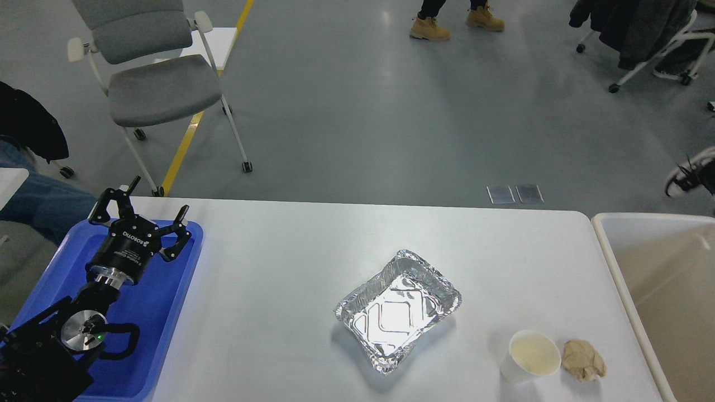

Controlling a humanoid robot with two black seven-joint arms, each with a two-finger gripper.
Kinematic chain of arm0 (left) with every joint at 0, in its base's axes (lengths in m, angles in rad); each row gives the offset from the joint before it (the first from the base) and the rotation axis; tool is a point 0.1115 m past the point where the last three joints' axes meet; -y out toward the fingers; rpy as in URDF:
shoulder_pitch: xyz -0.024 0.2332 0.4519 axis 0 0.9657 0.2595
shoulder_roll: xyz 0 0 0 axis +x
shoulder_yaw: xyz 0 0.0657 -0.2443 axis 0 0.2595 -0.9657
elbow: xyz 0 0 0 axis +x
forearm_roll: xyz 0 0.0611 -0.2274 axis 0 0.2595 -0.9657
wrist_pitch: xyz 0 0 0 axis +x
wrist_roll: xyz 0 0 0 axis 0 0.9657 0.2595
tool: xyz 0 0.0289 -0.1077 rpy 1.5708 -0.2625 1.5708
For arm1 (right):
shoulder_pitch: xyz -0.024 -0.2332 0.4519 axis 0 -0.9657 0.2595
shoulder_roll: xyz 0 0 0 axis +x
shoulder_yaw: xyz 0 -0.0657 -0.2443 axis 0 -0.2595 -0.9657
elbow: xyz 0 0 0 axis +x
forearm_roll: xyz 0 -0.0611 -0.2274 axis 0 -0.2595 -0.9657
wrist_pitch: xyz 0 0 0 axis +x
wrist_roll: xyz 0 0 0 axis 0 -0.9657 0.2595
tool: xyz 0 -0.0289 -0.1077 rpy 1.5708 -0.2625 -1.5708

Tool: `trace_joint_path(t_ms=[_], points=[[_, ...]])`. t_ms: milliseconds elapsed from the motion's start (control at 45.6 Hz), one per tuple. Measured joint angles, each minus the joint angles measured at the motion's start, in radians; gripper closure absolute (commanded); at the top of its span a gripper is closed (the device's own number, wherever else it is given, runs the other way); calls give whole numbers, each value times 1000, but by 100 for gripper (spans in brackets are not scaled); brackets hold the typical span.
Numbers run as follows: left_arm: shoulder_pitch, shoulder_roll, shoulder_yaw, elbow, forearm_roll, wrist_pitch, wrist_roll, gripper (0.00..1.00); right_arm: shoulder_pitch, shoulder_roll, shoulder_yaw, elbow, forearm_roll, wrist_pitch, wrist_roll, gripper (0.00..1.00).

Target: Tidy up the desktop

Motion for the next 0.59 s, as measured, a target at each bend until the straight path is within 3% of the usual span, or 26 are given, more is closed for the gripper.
trace_joint_path(t_ms=[241, 593], points=[[-1, 0, 0, 0, 0, 0, 0, 1, 212, -159, -209, 75, -181, 33, -13, 0], [-1, 0, -3, 0, -2, 0, 0, 1, 371, -294, -291, 108, -502, 155, -70, 0]])
